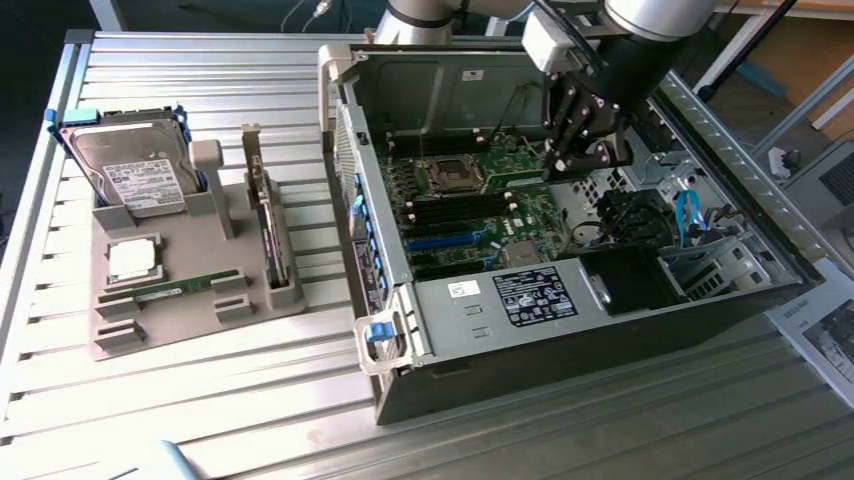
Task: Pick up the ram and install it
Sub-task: 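Insert the ram into the slot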
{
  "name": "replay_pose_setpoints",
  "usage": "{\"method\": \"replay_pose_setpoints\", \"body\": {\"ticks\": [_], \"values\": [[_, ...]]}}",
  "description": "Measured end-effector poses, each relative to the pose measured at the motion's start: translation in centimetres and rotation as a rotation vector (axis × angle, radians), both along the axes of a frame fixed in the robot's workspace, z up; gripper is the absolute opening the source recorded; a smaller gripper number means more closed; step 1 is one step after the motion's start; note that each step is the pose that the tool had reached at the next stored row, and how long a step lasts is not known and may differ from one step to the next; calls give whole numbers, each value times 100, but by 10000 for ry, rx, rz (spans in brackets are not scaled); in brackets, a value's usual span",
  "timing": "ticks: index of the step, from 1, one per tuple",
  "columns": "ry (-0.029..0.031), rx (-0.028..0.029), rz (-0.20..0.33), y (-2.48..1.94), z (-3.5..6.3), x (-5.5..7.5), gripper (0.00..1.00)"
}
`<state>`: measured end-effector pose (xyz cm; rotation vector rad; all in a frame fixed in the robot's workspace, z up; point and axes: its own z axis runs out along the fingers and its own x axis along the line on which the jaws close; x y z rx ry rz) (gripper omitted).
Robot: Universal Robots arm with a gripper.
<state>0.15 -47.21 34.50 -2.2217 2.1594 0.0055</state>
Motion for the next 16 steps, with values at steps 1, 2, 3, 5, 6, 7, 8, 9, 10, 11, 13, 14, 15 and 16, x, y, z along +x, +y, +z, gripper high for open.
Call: {"method": "replay_pose_setpoints", "body": {"ticks": [1, 2, 3, 5, 6, 7, 8, 9, 10, 11, 13, 14, 15, 16], "values": [[0, 0, -54, 43, -41, -12, 13], [0, 0, -89, 82, -73, -21, 13], [0, 1, -150, 122, -114, -34, 13], [0, 1, -267, 183, -183, -58, 13], [0, 0, -344, 222, -227, -75, 13], [0, -1, -380, 239, -248, -83, 13], [0, -1, -418, 258, -271, -91, 13], [0, -16, -492, 296, -319, -122, 13], [-1, -36, -531, 319, -351, -159, 13], [-1, -54, -560, 336, -374, -188, 13], [-2, -71, -602, 358, -405, -226, 13], [-2, -76, -624, 368, -421, -244, 13], [-2, -90, -660, 380, -446, -278, 13], [-2, -99, -703, 392, -475, -314, 13]]}}
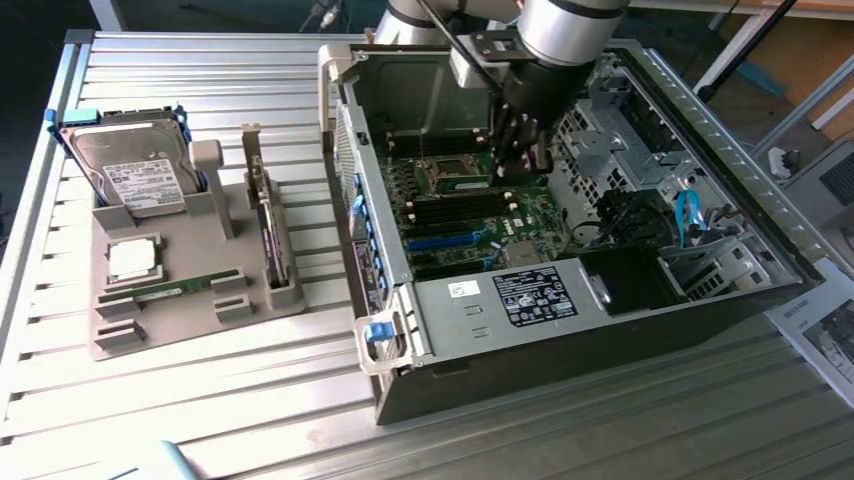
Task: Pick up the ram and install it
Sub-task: 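Insert the ram into the slot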
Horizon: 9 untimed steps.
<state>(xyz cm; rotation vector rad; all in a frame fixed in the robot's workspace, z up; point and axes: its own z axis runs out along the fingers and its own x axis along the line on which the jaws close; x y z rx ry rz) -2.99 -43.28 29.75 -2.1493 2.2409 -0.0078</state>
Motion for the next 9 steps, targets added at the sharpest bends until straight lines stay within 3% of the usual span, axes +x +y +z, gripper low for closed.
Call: {"method": "replay_pose_setpoints", "body": {"ticks": [3, 7, 9], "values": [[0, -4, -88, 47, -70, -36, 13], [-1, -8, -232, 142, -180, -76, 13], [0, -12, -296, 164, -226, -92, 13]]}}
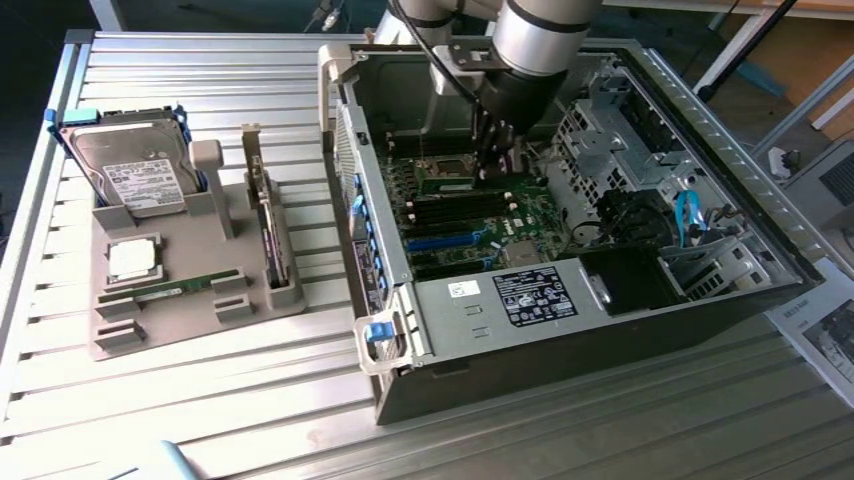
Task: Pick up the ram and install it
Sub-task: 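Insert the ram into the slot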
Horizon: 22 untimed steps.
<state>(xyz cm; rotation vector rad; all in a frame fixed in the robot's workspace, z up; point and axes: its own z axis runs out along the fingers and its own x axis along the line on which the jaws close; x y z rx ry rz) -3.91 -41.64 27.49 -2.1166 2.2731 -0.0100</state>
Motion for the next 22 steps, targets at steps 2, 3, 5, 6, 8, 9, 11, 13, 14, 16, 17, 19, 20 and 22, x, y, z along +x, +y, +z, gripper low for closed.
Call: {"method": "replay_pose_setpoints", "body": {"ticks": [2, 3, 5, 6, 8, 9, 11, 13, 14, 16, 17, 19, 20, 22], "values": [[0, 0, -24, 4, -66, 2, 13], [1, 0, -25, 4, -98, 11, 13], [5, -1, 192, 6, -169, 33, 13], [5, -1, 338, 6, -188, 34, 13], [5, 0, 619, 6, -223, 36, 13], [4, 0, 735, 6, -237, 39, 13], [5, 0, 801, 7, -255, 55, 13], [5, 0, 801, 7, -268, 74, 13], [5, 0, 800, 7, -275, 77, 13], [5, -9, 799, 6, -280, 78, 13], [9, -60, 799, 7, -281, 79, 13], [17, -301, 800, 7, -281, 79, 13], [20, -379, 800, 8, -281, 79, 13], [22, -419, 800, 8, -282, 79, 13]]}}
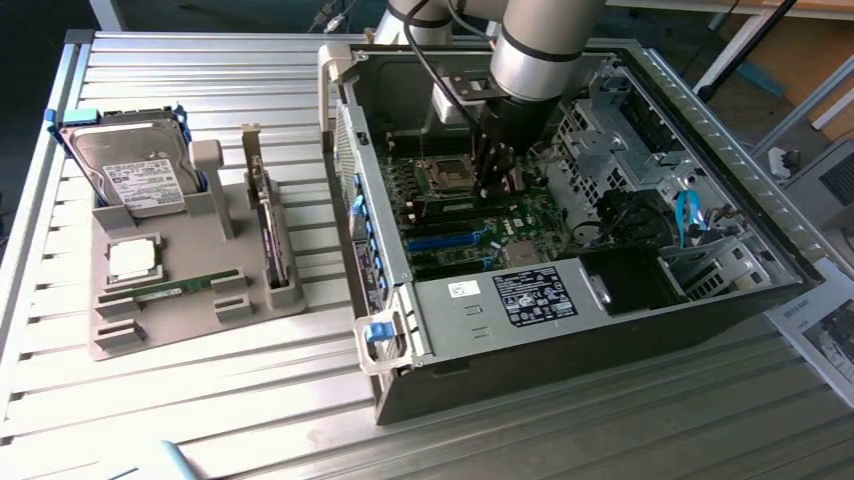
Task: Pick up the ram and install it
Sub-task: 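Insert the ram into the slot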
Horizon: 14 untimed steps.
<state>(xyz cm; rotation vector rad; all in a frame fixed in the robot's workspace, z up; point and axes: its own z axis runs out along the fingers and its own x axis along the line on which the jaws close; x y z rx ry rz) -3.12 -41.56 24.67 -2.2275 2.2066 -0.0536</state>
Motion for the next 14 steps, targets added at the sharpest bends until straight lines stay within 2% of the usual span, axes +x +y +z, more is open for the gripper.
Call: {"method": "replay_pose_setpoints", "body": {"ticks": [4, 7, 8, 14], "values": [[0, -3, -3, 10, -1, -1, 13], [1, -3, -1, 81, -24, 0, 13], [-1, 0, -37, 89, -37, -1, 13], [1, -3, -220, 90, -50, -4, 13]]}}
